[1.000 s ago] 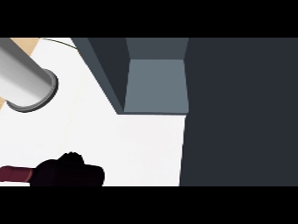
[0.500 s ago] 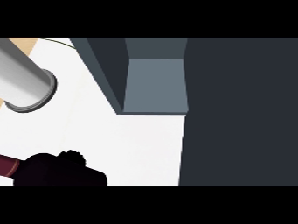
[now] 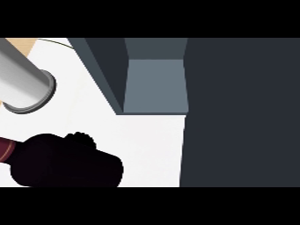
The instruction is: Pick up the wine, place it into the cabinet and close the cabinet
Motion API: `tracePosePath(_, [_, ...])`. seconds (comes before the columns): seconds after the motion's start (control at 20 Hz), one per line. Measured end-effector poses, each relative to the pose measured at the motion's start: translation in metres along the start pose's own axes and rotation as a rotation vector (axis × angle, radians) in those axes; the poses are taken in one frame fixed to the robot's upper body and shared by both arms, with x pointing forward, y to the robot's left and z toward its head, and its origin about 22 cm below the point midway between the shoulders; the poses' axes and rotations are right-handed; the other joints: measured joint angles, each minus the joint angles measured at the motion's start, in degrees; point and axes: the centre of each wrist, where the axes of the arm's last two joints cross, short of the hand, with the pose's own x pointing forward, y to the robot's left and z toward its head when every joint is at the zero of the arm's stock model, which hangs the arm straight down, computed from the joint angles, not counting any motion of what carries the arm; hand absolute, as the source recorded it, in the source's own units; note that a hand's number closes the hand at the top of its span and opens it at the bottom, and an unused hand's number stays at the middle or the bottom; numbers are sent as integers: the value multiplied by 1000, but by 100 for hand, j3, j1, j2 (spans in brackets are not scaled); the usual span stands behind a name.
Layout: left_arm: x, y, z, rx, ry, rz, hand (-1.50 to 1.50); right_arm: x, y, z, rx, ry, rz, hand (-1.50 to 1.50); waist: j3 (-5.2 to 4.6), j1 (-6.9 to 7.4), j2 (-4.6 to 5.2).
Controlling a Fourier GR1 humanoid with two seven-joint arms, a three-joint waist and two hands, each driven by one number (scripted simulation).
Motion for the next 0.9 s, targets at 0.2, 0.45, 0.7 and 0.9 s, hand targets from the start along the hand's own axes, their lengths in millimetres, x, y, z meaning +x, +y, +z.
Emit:
tracePosePath(0.2, [8, -22, -23, -1, 9, 16, 150, 1, -5, -7, -3, 0, -6, -150, -2, -4, 3])
tracePosePath(0.45, [14, -40, -54, -6, -2, -8, 150, 3, -2, -2, 2, 7, -6, -150, -2, -23, 4])
tracePosePath(0.7, [7, -61, -83, 0, -31, -52, 150, 2, -3, -5, 0, 2, -2, -150, -3, -32, 6])
tracePosePath(0.9, [-3, -75, -105, 0, -24, -107, 150, 1, -3, 2, -7, -1, -5, -150, -2, -49, 9])
